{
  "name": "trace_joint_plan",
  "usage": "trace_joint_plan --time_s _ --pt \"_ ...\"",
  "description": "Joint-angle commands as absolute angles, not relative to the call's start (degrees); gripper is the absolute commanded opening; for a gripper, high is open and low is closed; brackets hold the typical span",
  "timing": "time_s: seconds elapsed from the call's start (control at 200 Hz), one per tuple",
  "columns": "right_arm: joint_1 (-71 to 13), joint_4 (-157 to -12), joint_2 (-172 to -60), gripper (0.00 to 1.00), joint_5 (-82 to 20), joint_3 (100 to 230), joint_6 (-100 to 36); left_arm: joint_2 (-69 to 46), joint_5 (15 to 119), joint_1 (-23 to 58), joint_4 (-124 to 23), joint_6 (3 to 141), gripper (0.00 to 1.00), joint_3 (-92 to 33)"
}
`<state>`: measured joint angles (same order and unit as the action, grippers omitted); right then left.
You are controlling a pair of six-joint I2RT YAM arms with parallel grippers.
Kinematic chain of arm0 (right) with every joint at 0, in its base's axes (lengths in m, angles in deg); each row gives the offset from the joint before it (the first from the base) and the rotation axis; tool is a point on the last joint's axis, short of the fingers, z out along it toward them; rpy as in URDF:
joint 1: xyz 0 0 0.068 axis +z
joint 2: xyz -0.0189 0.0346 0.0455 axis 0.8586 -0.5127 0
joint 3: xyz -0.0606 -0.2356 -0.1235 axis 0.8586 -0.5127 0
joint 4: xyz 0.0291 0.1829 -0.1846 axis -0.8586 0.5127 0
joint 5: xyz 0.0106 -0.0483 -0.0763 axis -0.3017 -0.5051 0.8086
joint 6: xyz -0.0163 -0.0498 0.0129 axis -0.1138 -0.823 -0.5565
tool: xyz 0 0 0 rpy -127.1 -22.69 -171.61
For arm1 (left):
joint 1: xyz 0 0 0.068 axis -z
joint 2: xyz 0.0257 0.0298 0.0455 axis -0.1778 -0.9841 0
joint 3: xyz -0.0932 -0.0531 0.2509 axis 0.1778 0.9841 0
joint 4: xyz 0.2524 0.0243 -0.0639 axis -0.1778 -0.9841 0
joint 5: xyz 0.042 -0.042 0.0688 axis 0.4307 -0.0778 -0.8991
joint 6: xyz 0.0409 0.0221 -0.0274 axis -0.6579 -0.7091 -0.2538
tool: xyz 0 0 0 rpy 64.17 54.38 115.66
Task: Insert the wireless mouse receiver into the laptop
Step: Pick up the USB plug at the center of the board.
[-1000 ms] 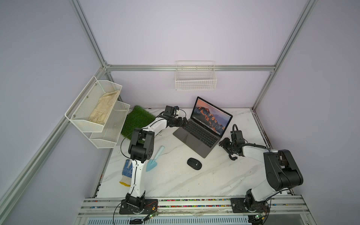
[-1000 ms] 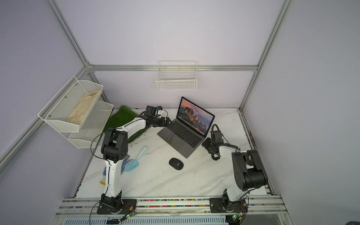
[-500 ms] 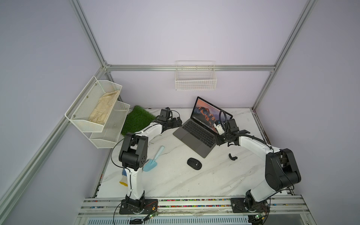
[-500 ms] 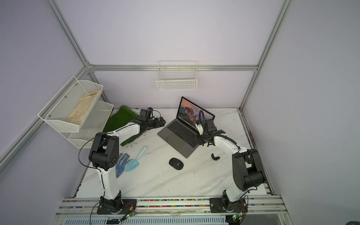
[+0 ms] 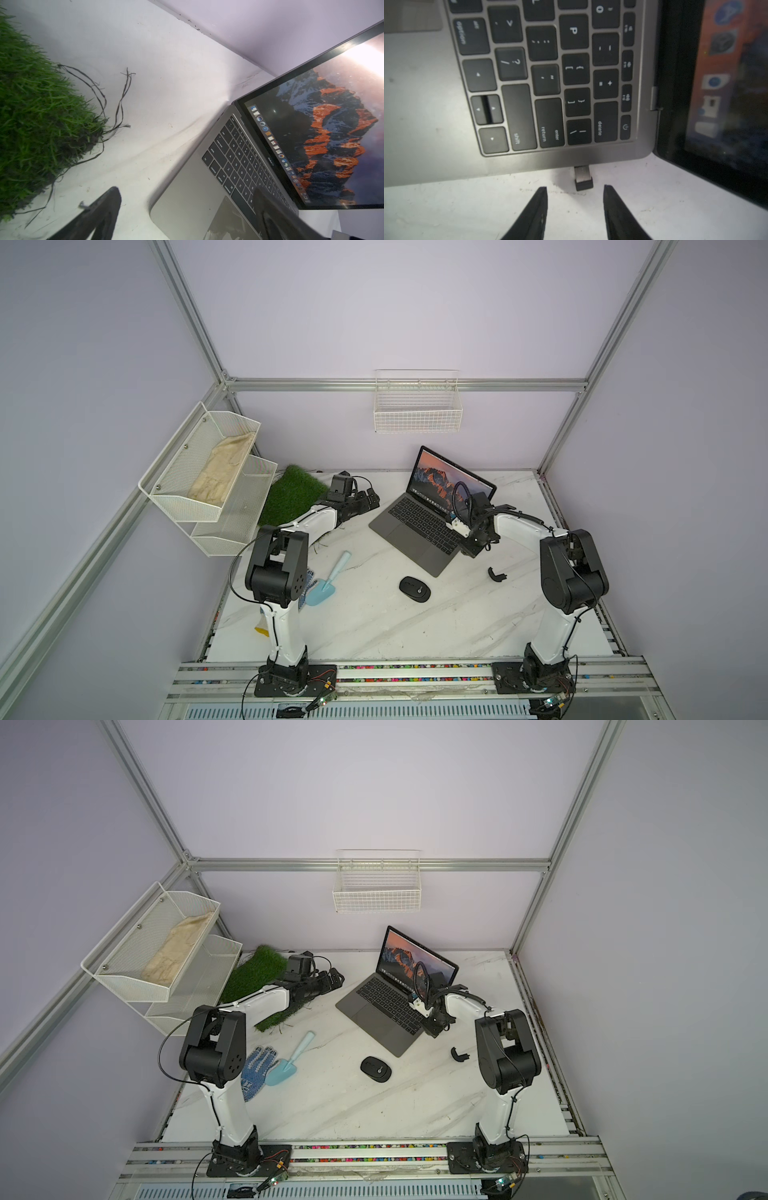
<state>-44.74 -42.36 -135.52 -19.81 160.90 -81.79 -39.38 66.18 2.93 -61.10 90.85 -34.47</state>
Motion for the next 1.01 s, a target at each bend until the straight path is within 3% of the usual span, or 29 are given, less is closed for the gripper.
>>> trace_joint_plan --time_s 0.0,1.0 --pt "-45.0 -39.6 -136.8 0.45 -20.3 161.9 -83.6 -36.8 68.5 2.6 -58.1 90.3 1.0 -32.4" --pt "-46.7 -36.2 -143.3 0.25 -17.8 164.0 -81.7 -36.5 68.4 2.4 -56.5 89.6 1.0 -31.3"
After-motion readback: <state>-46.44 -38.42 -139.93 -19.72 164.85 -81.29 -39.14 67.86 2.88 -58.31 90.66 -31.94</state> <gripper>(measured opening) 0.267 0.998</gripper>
